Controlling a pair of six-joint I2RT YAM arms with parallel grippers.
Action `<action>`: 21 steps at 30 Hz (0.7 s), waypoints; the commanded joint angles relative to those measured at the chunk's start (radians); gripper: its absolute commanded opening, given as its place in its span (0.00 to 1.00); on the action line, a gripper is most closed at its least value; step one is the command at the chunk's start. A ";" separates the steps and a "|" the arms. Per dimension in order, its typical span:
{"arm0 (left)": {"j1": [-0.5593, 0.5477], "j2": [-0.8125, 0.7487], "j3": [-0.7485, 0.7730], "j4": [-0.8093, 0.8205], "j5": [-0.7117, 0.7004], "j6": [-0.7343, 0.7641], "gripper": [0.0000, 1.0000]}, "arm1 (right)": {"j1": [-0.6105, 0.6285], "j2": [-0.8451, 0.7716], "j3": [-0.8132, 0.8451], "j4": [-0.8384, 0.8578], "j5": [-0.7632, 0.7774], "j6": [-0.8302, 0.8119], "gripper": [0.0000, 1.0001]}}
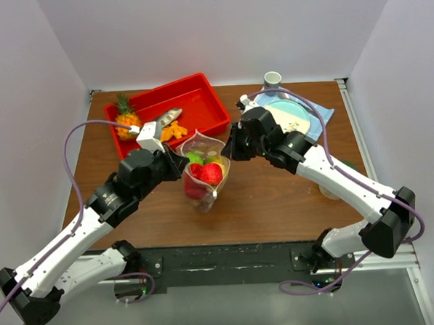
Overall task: Place the food in the zip-top bag and seal the zipper
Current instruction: Adjust the zipper food storage bag at the center of the board.
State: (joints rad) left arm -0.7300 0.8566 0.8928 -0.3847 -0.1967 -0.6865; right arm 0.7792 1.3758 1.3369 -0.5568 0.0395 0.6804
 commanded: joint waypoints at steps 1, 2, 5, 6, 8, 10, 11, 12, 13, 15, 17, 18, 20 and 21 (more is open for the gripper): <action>-0.006 0.021 0.052 0.015 -0.017 0.016 0.00 | 0.009 0.023 0.022 0.018 0.039 -0.030 0.00; -0.006 0.021 0.057 0.015 -0.014 0.016 0.00 | 0.009 0.032 0.034 0.008 0.042 -0.033 0.00; -0.006 0.021 0.055 0.003 0.006 0.016 0.00 | 0.009 0.075 0.102 -0.032 0.087 -0.059 0.00; -0.006 0.021 0.052 0.000 0.017 0.013 0.00 | 0.009 0.089 0.152 -0.046 0.095 -0.074 0.00; -0.006 0.012 0.040 -0.013 0.028 0.007 0.00 | 0.009 0.126 0.211 -0.067 0.093 -0.085 0.00; -0.008 -0.010 0.028 -0.008 0.039 -0.001 0.00 | 0.008 0.152 0.238 -0.072 0.092 -0.090 0.00; -0.006 -0.013 0.020 -0.006 0.068 -0.007 0.00 | 0.009 0.181 0.257 -0.080 0.094 -0.093 0.00; -0.008 -0.017 0.017 -0.002 0.091 -0.019 0.00 | 0.009 0.199 0.292 -0.083 0.089 -0.094 0.00; -0.008 -0.028 0.017 -0.002 0.108 -0.022 0.00 | 0.009 0.213 0.307 -0.086 0.082 -0.094 0.00; -0.008 -0.039 0.018 -0.017 0.083 -0.018 0.00 | 0.009 0.241 0.335 -0.088 0.076 -0.099 0.00; -0.006 -0.045 0.032 -0.045 0.057 -0.012 0.00 | 0.009 0.246 0.332 -0.071 0.073 -0.099 0.00; -0.006 -0.042 0.035 -0.048 0.069 -0.008 0.00 | 0.009 0.247 0.321 -0.068 0.071 -0.102 0.00; -0.008 -0.044 0.025 -0.036 0.095 -0.016 0.00 | 0.009 0.243 0.309 -0.063 0.066 -0.105 0.00; -0.006 -0.050 0.015 -0.031 0.097 -0.024 0.00 | 0.008 0.235 0.291 -0.058 0.066 -0.110 0.00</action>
State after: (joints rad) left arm -0.7300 0.8310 0.9028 -0.4622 -0.1345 -0.6956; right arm 0.7849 1.6325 1.6283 -0.6373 0.1101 0.5980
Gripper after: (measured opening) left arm 0.023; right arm 0.012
